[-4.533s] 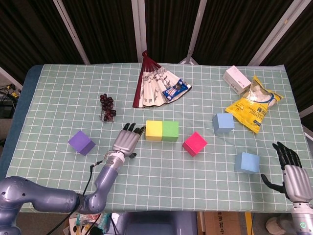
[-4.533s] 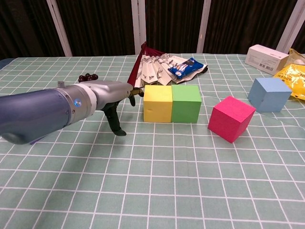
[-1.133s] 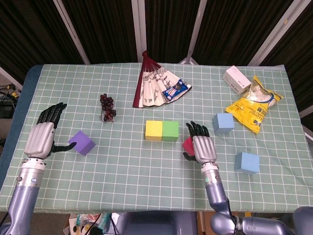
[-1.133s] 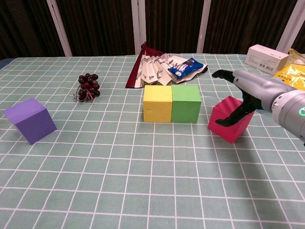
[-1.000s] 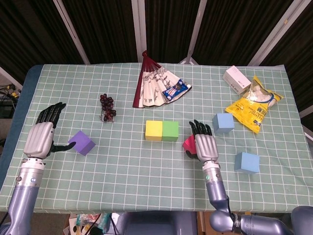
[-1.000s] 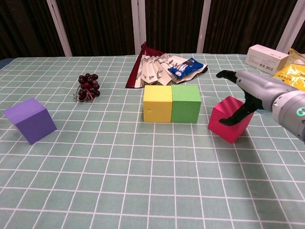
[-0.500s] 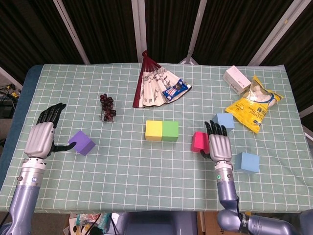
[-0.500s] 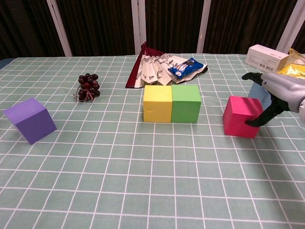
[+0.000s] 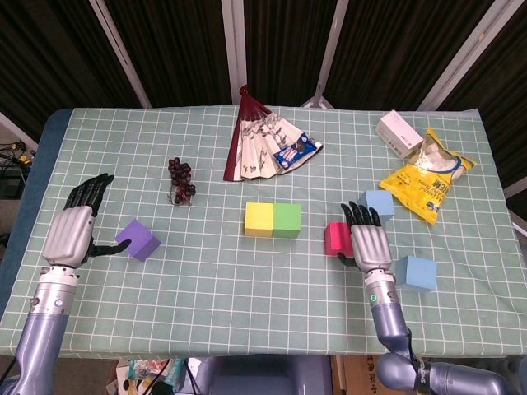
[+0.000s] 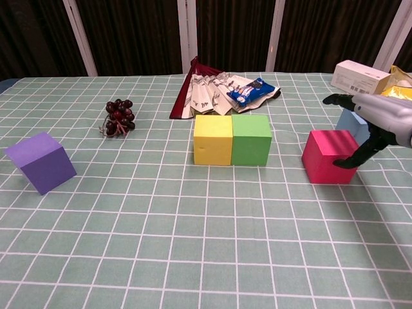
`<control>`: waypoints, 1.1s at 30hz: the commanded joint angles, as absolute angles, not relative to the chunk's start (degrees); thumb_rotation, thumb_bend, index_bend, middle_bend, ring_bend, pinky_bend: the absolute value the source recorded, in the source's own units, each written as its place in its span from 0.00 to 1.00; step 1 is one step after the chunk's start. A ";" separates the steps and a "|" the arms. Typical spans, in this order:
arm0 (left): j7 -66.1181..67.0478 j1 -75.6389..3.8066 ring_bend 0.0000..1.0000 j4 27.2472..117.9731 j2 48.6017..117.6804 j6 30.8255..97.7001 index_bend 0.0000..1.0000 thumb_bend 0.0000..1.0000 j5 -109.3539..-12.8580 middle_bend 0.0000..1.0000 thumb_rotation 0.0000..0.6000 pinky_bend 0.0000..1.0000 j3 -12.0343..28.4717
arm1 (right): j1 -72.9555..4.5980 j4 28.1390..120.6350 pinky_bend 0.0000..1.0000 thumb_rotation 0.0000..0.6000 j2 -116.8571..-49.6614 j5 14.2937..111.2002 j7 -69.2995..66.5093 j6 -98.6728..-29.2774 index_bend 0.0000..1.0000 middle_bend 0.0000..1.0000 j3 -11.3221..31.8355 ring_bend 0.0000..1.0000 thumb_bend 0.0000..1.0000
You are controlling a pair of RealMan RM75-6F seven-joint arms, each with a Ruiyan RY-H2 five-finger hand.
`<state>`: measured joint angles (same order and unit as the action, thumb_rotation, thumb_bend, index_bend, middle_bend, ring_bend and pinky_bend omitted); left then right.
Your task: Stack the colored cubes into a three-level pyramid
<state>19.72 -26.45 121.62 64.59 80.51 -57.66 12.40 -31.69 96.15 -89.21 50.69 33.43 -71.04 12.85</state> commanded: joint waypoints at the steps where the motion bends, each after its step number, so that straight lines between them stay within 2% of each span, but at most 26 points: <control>1: 19.59 -26.37 0.00 121.62 64.58 80.50 0.00 0.15 -57.64 0.03 1.00 0.00 12.48 | -32.15 95.16 0.00 1.00 -88.60 51.87 32.41 -69.58 0.00 0.21 12.29 0.00 0.25; 11: 19.52 -26.23 0.00 121.55 64.67 80.06 0.00 0.15 -57.63 0.03 1.00 0.00 12.68 | -32.91 93.01 0.00 1.00 -87.37 51.75 30.96 -67.07 0.00 0.28 12.48 0.05 0.25; 19: 19.86 -26.17 0.00 121.49 64.86 79.91 0.00 0.15 -57.56 0.03 1.00 0.00 12.76 | -33.49 92.77 0.00 1.00 -86.58 50.18 31.36 -65.46 0.00 0.37 12.27 0.13 0.25; 33: 19.81 -26.02 0.00 121.24 65.01 79.99 0.00 0.15 -57.60 0.03 1.00 0.00 13.22 | -35.03 91.74 0.00 1.00 -87.21 51.20 30.47 -65.33 0.00 0.38 13.37 0.15 0.25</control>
